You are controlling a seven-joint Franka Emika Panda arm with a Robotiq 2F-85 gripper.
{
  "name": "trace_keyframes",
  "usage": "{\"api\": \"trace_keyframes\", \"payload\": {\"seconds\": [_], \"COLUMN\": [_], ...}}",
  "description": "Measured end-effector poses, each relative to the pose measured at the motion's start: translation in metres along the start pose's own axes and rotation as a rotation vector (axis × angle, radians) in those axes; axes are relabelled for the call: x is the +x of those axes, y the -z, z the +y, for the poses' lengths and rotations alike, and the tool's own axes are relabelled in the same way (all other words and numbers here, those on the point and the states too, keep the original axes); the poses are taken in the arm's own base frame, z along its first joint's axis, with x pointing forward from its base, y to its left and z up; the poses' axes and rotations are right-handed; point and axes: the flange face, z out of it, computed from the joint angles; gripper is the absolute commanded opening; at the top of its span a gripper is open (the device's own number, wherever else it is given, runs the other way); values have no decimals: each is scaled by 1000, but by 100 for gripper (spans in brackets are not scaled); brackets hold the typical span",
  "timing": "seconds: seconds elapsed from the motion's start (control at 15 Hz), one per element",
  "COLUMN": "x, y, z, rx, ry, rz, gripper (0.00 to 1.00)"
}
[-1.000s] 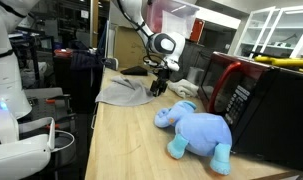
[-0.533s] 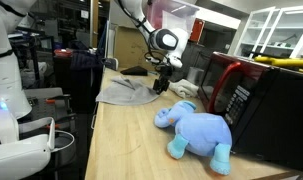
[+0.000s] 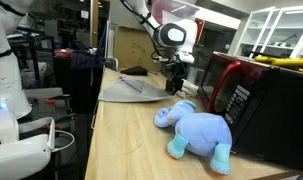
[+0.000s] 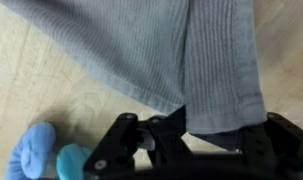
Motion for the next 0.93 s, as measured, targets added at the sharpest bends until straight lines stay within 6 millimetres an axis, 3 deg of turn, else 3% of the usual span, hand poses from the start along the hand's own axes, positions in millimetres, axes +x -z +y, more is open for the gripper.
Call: {"api": "trace_keyframes", "payload": {"seconds": [0.6, 0.93], "x": [51, 35], "y": [17, 60], "z": [22, 32], "rx": [82, 127], "ry": [-74, 11], "rz": [61, -33], "gripper": [0, 0]}}
